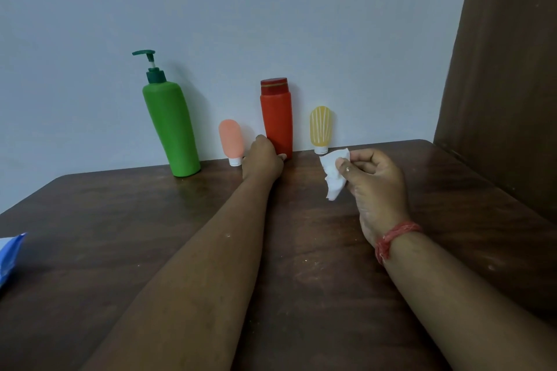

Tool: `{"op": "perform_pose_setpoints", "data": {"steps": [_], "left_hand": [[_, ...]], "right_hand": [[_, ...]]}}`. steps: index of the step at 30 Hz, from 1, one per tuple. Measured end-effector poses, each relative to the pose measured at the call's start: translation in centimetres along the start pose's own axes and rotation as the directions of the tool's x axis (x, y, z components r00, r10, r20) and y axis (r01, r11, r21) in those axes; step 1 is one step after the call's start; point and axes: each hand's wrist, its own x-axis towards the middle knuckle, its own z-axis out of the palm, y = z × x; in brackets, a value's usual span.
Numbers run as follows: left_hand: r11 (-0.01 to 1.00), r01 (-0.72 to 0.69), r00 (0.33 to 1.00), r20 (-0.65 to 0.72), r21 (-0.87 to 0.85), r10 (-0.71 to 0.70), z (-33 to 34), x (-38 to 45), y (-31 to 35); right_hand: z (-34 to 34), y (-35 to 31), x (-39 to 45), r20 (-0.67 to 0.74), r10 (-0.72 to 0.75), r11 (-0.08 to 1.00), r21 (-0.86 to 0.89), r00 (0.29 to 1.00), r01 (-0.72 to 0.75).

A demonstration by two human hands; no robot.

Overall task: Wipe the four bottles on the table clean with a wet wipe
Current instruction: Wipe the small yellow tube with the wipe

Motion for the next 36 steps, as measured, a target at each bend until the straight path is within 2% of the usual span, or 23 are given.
{"op": "perform_pose_setpoints", "data": {"steps": [6, 12, 16, 26, 30, 36], "left_hand": [[0.994, 0.052, 0.996, -0.07, -0.097, -0.059, -0.2, -1.4, 0.2], [0.961, -0.248, 0.969, 0.05, 0.125, 0.243, 1.1, -4.3, 2.5], [0.923, -0.333, 0.943, 0.062, 0.194, 0.327, 2.2, -4.9, 4.6], [0.976, -0.158, 0.987, 0.035, 0.147, 0.155, 4.5, -3.0, 7.5], [0.993, -0.082, 0.997, -0.001, 0.079, 0.083, 5.2, -1.9, 8.2], [0.996, -0.07, 0.998, -0.002, 0.06, 0.07, 5.7, -0.9, 8.6]], "right_hand": [[-0.6, -0.1, 0.4, -0.057, 0.025, 0.996, 0.092, 0.998, -0.02], [-2.3, -0.5, 1.6, -0.166, 0.064, 0.989, 0.143, 0.984, -0.04], [-3.0, -0.4, 2.2, -0.204, 0.072, 0.987, 0.157, 0.976, -0.04], [-3.3, 0.1, 2.6, -0.211, 0.052, 0.987, 0.163, 0.976, -0.018], [-3.3, 0.3, 2.7, -0.216, 0.055, 0.984, 0.177, 0.975, -0.016], [-3.2, 0.3, 2.8, -0.209, 0.045, 0.984, 0.178, 0.977, -0.007]]}}
